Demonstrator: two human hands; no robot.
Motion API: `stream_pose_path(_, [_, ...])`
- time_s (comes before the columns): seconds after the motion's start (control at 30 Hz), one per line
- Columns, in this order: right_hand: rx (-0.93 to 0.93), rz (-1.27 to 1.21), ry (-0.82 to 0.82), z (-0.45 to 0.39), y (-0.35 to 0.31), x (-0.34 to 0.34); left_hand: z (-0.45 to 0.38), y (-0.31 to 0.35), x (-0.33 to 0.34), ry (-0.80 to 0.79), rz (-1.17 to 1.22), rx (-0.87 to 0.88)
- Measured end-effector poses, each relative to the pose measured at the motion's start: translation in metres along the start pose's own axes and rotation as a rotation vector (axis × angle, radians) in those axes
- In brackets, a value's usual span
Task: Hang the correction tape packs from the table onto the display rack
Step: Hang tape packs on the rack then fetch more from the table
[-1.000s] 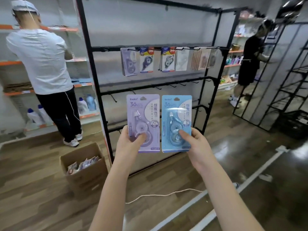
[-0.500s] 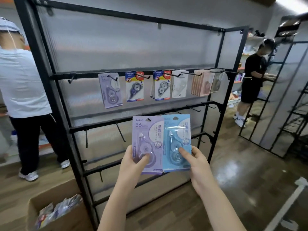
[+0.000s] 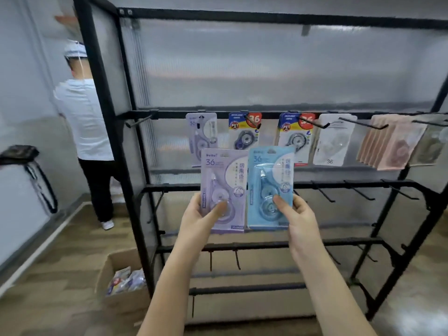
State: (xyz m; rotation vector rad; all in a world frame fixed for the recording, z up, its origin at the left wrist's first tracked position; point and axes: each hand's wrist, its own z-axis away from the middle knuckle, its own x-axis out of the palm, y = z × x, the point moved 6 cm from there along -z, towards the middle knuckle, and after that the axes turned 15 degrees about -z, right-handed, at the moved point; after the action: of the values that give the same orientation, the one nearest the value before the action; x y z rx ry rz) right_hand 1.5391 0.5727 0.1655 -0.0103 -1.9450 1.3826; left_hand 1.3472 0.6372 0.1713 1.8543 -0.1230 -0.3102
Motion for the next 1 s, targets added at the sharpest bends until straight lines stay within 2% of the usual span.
stream_pose_path(0.17, [0.066,-0.032,-0.144,-0.029,0.001,0.017,-0.031,0.017,-0.018,0.253,-0.045,0.046])
stream_pose_path(0.37, [0.133,-0.079,-0.216,-0.043,0.017,0.025,-0.059,0.017,-0.030,0.362,-0.080,0.044])
stream_pose_path(0.63, [0.188,-0.081,-0.220,-0.043,0.036,0.031,-0.083,-0.006,-0.036,0.316,-0.141,0.027])
stream_pose_path(0.77, [0.220,-0.040,-0.168,-0.043,0.050,0.032,-0.117,-0.019,-0.040,0.234,-0.203,0.003])
stream_pose_path(0.9, [0.234,-0.005,-0.126,-0.045,0.058,0.032,-0.162,-0.027,-0.036,0.145,-0.235,-0.076])
stream_pose_path(1.0, [0.239,0.002,-0.126,-0.045,0.061,0.031,-0.194,-0.036,-0.036,0.145,-0.296,-0.170])
